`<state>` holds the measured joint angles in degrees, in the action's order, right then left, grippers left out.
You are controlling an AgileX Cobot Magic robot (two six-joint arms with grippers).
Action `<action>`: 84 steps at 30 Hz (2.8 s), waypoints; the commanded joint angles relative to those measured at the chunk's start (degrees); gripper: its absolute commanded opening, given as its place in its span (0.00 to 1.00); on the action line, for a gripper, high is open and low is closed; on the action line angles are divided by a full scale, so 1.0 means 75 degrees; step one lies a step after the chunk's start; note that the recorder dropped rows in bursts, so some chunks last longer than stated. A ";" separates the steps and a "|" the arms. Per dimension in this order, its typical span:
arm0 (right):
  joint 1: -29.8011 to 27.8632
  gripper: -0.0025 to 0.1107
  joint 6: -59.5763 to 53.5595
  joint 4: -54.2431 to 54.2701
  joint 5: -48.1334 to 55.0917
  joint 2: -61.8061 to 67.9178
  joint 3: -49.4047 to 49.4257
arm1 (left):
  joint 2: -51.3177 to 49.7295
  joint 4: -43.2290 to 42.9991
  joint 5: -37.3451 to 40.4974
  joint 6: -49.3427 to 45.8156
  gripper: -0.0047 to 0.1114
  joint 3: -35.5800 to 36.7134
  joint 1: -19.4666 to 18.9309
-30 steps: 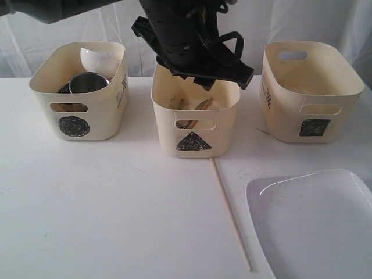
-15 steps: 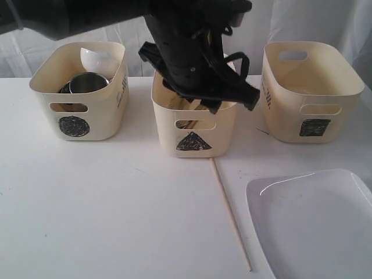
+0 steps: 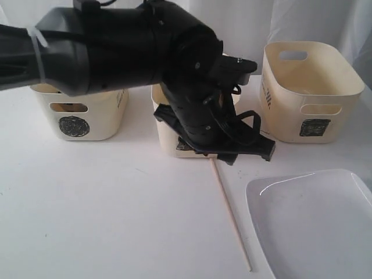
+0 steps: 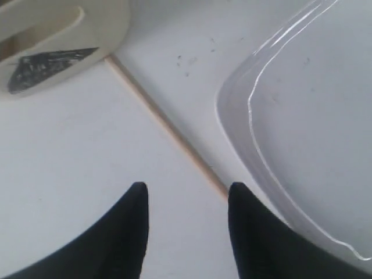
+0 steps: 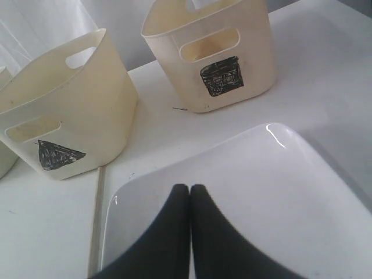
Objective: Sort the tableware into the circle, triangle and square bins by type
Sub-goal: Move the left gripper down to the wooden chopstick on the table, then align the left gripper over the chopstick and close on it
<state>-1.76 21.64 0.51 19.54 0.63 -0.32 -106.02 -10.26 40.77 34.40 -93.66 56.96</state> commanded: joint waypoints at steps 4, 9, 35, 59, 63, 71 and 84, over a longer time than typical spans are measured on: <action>0.0003 0.02 0.0002 -0.0011 -0.0039 -0.0021 0.0043 | -0.0372 0.0394 -0.0576 0.1081 0.47 0.0450 0.0053; 0.0003 0.02 0.0002 -0.0011 -0.0039 -0.0021 0.0043 | -0.0745 0.0394 -0.0558 0.1660 0.56 0.0450 0.0053; 0.0003 0.02 0.0002 -0.0011 -0.0039 -0.0021 0.0043 | -0.1821 -0.0170 -0.0905 0.3960 0.58 0.0059 0.0039; 0.0003 0.02 0.0002 -0.0011 -0.0039 -0.0021 0.0043 | -0.2403 -0.0009 -0.0402 0.4556 0.58 0.0041 0.0067; 0.0003 0.02 0.0002 -0.0011 -0.0039 -0.0021 0.0043 | -0.2388 -0.0009 0.0526 0.4556 0.58 0.0041 0.0067; 0.0003 0.02 0.0002 -0.0011 -0.0039 -0.0021 0.0043 | -0.2356 -0.0082 0.1823 0.4349 0.58 0.0041 0.0067; 0.0003 0.02 0.0002 -0.0011 -0.0039 -0.0021 0.0043 | -0.2096 -0.0343 0.1313 0.4355 0.58 0.0041 0.0067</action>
<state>-1.76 21.64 0.51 19.54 0.63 -0.32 -122.53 -12.83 50.74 67.06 -93.72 57.34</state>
